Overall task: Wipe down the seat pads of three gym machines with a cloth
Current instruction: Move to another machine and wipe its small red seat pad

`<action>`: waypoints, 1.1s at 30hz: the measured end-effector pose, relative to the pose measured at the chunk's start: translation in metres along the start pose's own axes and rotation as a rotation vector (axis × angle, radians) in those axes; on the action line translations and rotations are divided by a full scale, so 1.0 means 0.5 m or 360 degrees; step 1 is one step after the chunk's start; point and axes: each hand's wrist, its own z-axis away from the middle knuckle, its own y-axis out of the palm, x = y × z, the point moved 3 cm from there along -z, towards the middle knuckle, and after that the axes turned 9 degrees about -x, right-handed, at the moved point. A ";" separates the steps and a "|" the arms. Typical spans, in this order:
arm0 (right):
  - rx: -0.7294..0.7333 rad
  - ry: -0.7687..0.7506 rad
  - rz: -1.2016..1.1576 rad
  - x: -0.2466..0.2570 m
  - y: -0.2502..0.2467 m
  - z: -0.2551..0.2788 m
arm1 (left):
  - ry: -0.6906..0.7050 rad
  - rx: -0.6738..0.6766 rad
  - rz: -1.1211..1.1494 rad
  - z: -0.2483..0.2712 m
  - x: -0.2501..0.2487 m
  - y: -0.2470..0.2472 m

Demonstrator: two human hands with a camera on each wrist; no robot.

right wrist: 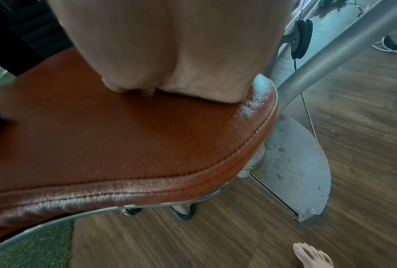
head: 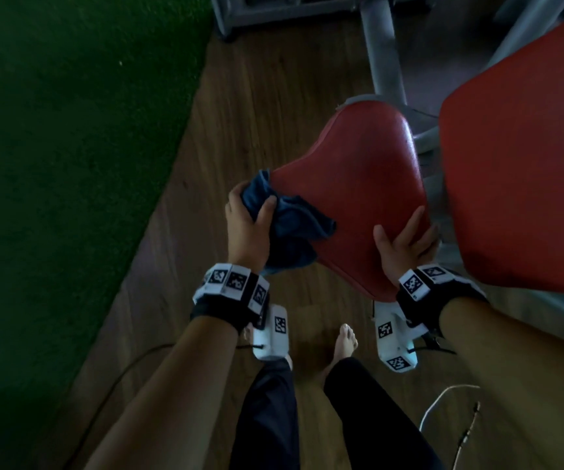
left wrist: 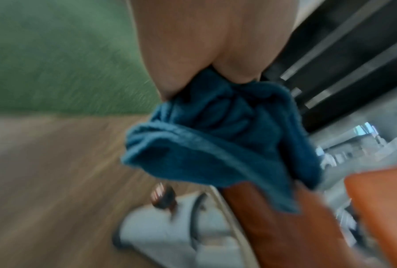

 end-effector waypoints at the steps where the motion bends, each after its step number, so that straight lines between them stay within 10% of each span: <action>1: 0.0007 0.0003 0.0008 0.001 -0.001 0.000 | 0.0004 0.0032 -0.0019 -0.008 0.000 -0.002; 18: 0.0124 -0.0036 -0.0122 0.000 -0.013 -0.005 | -0.0225 -0.0169 0.0533 0.072 0.060 0.031; 26: 0.0194 -0.0641 -0.0474 -0.112 -0.072 -0.004 | -0.0320 -0.0597 0.0830 0.127 0.066 0.095; 33: 0.0346 -0.0690 -0.0407 -0.214 -0.107 0.032 | -0.0498 -0.0683 0.0855 0.163 0.046 0.146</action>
